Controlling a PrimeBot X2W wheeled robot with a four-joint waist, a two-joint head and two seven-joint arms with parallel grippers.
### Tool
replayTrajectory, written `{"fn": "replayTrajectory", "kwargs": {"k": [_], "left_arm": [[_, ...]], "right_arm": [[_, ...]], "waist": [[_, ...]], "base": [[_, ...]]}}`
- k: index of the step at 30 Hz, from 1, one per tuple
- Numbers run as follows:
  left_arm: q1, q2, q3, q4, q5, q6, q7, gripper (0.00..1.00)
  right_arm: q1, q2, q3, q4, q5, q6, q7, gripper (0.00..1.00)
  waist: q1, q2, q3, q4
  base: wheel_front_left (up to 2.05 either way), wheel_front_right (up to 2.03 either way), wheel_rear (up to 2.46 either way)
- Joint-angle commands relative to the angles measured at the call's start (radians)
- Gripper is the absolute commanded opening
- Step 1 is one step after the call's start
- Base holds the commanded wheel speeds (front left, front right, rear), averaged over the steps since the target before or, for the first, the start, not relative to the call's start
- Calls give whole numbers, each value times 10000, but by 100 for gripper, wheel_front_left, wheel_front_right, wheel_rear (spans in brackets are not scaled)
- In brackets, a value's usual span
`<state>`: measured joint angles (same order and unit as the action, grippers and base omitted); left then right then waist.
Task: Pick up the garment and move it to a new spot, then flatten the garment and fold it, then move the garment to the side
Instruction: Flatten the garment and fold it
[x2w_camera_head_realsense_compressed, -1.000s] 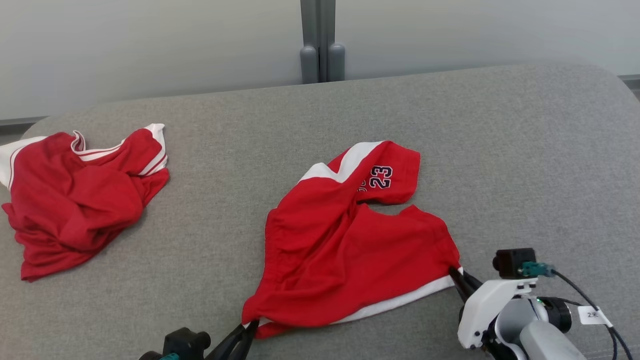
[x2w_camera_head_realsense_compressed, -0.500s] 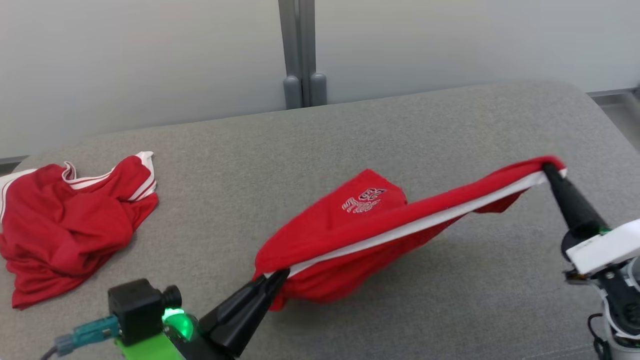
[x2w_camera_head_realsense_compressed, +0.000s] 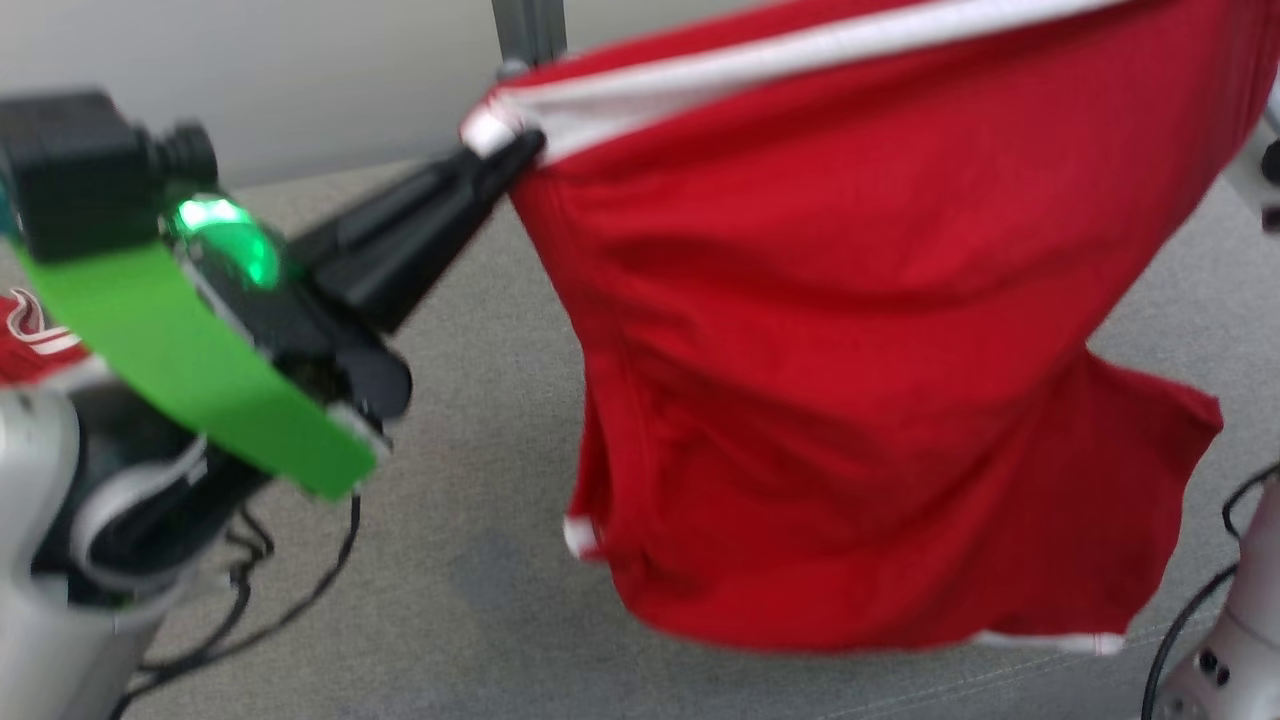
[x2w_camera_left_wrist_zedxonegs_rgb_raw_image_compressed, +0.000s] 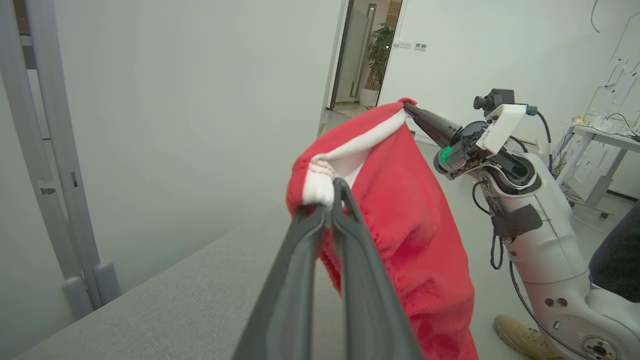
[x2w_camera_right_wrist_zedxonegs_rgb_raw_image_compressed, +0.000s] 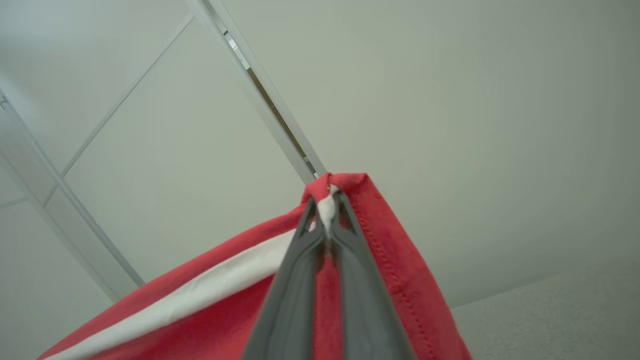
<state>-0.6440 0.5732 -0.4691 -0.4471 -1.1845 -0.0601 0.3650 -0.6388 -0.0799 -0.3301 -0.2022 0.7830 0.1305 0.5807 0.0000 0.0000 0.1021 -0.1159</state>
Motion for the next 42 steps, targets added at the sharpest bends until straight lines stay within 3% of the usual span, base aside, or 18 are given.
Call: {"fn": "replayTrajectory", "kwargs": {"k": [1,6,11,14,17,22,27,34,38,42], "left_arm": [[-687,-260,-1,645,247,93,14,0],[-3687,-990,-294,3850,1914,-173,-297,0],[-6225,-1755,-375,6209,3304,-473,-1782,0],[-7013,-2122,-507,7336,3742,-610,-2785,0],[-6998,-2495,-1016,8620,3892,-706,-3883,0],[-5897,-2604,-2387,9194,3487,-716,-4700,0],[-4214,-2396,-3626,8990,3104,-720,-5557,0],[-239,-2059,-4130,8364,2438,-679,-6246,0],[2624,-1852,-4201,7353,2011,-240,-6277,0],[4975,-1547,-4028,5866,1837,524,-6302,0]], "right_arm": [[-692,88,50,485,-426,4,-55,0],[-3869,258,105,2758,-1764,2,-1063,0],[-6402,284,283,4588,-2068,2,-2603,0],[-7074,289,576,5467,-2150,2,-3320,0],[-6708,282,1029,6461,-2229,2,-3846,0],[-5323,-119,1421,6875,-2269,4,-4090,0],[-2929,-632,1761,6130,-1555,2,-4253,0],[2284,-907,1933,4634,-342,-3,-4112,0],[5162,-931,1727,3555,-116,-6,-3620,0],[7544,-716,1280,2273,-240,-7,-2948,0]], "waist": [[0,0,1772,-147],[0,0,3259,-221],[0,0,4310,-64],[0,0,4654,9],[0,0,4744,80],[0,0,4619,260],[0,0,4185,314],[0,0,1769,221],[0,0,335,124],[0,0,-661,57]], "base": [[0,0,0],[0,0,0],[0,0,0],[0,0,0],[0,0,0],[0,0,0],[0,0,0],[0,0,0],[0,0,0],[0,0,0]]}}
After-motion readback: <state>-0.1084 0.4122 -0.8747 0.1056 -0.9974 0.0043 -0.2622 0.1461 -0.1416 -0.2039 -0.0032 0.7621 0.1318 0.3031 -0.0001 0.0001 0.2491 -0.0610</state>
